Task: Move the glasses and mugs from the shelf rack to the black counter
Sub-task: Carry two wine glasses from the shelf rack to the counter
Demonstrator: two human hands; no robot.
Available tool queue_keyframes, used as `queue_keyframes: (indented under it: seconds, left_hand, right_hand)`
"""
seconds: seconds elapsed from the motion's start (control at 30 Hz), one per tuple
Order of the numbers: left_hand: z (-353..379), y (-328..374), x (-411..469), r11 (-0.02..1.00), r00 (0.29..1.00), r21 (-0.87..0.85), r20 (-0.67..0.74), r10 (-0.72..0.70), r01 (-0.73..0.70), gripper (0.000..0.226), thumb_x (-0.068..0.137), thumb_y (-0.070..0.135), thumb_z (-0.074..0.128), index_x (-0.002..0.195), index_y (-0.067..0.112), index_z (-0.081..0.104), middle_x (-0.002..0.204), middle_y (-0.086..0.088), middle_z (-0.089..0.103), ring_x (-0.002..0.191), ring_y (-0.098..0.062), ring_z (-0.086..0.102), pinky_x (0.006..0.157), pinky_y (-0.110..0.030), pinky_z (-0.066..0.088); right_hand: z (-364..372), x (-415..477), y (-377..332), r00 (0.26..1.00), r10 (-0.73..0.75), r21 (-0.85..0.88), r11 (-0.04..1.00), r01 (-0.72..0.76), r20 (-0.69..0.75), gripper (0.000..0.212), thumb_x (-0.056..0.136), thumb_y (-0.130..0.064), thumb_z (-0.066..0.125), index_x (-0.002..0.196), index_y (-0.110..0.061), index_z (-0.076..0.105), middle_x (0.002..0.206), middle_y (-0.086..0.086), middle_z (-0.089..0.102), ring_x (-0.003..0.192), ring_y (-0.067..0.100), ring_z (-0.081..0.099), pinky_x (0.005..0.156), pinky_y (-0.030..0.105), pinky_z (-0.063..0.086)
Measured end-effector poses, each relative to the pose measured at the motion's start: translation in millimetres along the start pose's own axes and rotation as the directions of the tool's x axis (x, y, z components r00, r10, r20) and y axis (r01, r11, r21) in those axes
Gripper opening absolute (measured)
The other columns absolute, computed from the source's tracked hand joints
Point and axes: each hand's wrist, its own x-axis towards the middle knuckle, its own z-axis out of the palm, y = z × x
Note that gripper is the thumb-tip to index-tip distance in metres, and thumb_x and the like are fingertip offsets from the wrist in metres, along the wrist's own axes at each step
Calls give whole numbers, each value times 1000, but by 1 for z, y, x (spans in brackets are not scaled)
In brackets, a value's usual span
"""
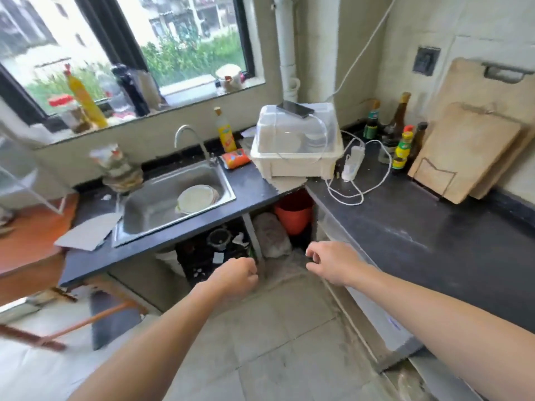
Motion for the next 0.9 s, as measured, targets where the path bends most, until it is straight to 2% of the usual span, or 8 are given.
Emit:
queue_keyframes:
  seconds: [0.17,0.33,0.57,0.73,0.9]
  left_hand:
    - [-32,-123,-53,973,970,-123,-124,-209,194,25,88,29,51,106,17,64,99,-5,69,92,-25,63,80,-34,52]
    - [-41,-216,-80,910,917,-244,-137,-375,335,23,87,29,52,103,16,64,101,-5,70,95,-25,63,82,-35,52]
    - [-86,-339,-103,784,800,-348,-137,-584,513,22,90,29,54,103,16,65,107,-6,69,99,-25,63,83,-34,51]
    - [-122,-412,-129,677,695,-478,-174,-698,560,18,92,23,49,101,13,61,102,-6,65,87,-21,57,74,-30,44]
    - [-133,-485,-164,577,604,-572,-170,-778,582,20,92,26,50,104,16,61,103,-6,67,89,-20,59,76,-30,47]
  right_hand:
    - [26,66,-134,974,-221,-34,974,223,55,32,87,-41,58,115,-27,62,105,-7,68,99,20,62,77,32,45]
    - [59,136,-235,901,-401,-89,904,419,165,36,86,-42,57,118,-27,60,111,-7,67,102,21,62,82,35,50]
    - [97,245,-370,783,-568,-27,805,593,252,32,88,-41,58,116,-26,60,106,-5,68,100,20,61,81,32,48]
    - [107,307,-475,708,-658,11,735,678,257,34,87,-39,59,117,-25,62,102,-5,69,95,21,64,83,35,52]
    - [139,339,-568,632,-714,18,667,745,301,35,86,-40,62,117,-24,62,103,-3,70,93,19,65,83,33,52]
